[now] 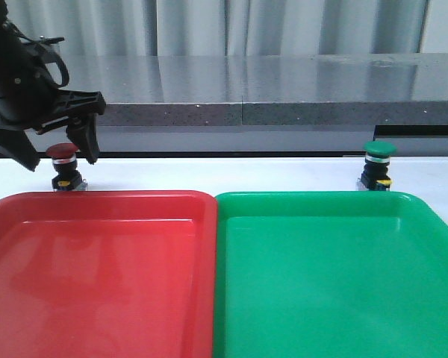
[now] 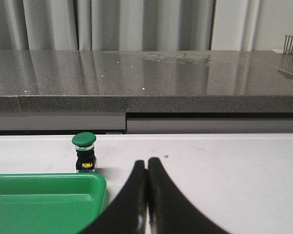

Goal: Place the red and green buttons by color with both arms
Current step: 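Lower the left gripper over the red-capped button and close on it, then lift the red-capped button with the left gripper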

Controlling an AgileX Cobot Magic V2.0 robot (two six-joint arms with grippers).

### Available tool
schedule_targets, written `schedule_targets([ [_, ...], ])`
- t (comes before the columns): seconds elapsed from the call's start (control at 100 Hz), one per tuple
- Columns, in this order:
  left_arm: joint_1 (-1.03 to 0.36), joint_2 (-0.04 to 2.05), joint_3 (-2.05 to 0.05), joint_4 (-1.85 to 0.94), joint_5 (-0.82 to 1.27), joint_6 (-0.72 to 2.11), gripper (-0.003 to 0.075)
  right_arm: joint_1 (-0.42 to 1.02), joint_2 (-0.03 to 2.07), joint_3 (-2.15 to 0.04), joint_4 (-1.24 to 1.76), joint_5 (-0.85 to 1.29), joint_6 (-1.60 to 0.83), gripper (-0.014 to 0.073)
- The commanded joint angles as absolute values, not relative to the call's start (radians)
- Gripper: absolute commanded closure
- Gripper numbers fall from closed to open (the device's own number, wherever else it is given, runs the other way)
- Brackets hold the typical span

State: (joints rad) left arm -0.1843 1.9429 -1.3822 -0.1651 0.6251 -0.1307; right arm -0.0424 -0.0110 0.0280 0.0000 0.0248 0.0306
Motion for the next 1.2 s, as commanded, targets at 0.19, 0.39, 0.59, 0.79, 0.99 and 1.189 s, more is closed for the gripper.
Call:
schedule_targets([
  [0.19,-0.189,1.91,-1.414,-0.169,0.569,-0.13,0.0158,-0.046,-0.033,0.009,-0.007,-0.064,0.031,0.0658],
  [0.39,-0.189,1.915,-1.414,-0.169,0.554,-0.13,0.03,-0.046,-0.033,0.009,-0.007,-0.064,0.031,0.0658],
  [0.59,-0.189,1.915,-1.414,-0.169,0.546,-0.13,0.0504,-0.046,-0.033,0.009,-0.007,-0.064,0.031,0.0658],
  [0.79,-0.189,1.913,-1.414,-0.167,0.544,-0.13,0.0577,-0.046,-0.033,0.009,-0.007,-0.064,0.031,0.0658],
  [0.99,-0.189,1.851,-1.414,-0.162,0.547,-0.13,0.0577,-0.046,-0.033,0.009,-0.007,-0.064,0.031,0.0658],
  [1.189,-0.215,1.762,-1.407,-0.151,0.572,-0.183,0.0576,-0.046,-0.033,0.009,-0.007,-0.064,0.031,0.0658],
])
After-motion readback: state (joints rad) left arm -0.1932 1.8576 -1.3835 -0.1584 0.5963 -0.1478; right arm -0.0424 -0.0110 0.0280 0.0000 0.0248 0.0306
